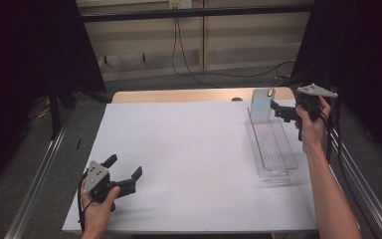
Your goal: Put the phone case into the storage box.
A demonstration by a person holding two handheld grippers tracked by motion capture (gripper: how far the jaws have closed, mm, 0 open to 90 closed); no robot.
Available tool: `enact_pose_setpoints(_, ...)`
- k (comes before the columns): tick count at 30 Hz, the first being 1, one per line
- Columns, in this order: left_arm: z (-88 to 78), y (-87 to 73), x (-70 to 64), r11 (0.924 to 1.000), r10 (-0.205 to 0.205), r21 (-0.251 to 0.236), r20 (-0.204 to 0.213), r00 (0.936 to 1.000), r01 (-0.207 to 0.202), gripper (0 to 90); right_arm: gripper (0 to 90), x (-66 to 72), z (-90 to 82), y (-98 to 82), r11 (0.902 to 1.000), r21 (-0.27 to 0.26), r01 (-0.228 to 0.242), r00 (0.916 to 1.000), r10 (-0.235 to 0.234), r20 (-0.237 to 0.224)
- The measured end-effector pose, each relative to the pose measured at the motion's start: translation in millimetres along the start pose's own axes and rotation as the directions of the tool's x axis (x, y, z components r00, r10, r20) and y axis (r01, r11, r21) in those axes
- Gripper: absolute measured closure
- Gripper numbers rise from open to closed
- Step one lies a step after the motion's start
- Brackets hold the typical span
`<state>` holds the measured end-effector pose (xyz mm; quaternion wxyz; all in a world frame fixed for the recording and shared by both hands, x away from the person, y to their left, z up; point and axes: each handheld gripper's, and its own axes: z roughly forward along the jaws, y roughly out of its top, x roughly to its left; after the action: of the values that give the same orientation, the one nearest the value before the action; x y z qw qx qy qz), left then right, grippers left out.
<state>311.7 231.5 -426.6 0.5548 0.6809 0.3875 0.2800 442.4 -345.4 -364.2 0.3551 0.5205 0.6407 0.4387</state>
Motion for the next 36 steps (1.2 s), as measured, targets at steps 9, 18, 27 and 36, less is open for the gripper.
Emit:
enact_pose_setpoints(9,-1.3,0.0,0.1,1.0000,0.006,0.003,-0.002,1.0000,-0.006,3.2,7.4,3.4,-11.5,-4.8,0.9994,-0.030,-0.019,0.9997,0.019,0.011)
enact_pose_setpoints(18,-2.0,0.2,0.2,1.0000,0.003,-0.003,0.002,1.0000,-0.003,3.4,6.9,3.2,-24.6,-10.5,0.9975,-0.069,-0.018,0.9995,0.019,0.026)
enact_pose_setpoints(27,-3.1,0.6,0.9,0.9999,-0.012,0.000,0.013,0.9998,0.012,4.0,0.8,0.8,-42.3,-18.3,0.9921,-0.114,-0.051,0.9987,0.051,-0.003)
enact_pose_setpoints(36,-3.8,1.1,1.1,0.9997,-0.023,-0.009,0.014,0.9996,0.024,3.4,0.4,5.4,-63.1,-20.7,0.9862,-0.162,-0.032,0.9995,0.031,-0.007)
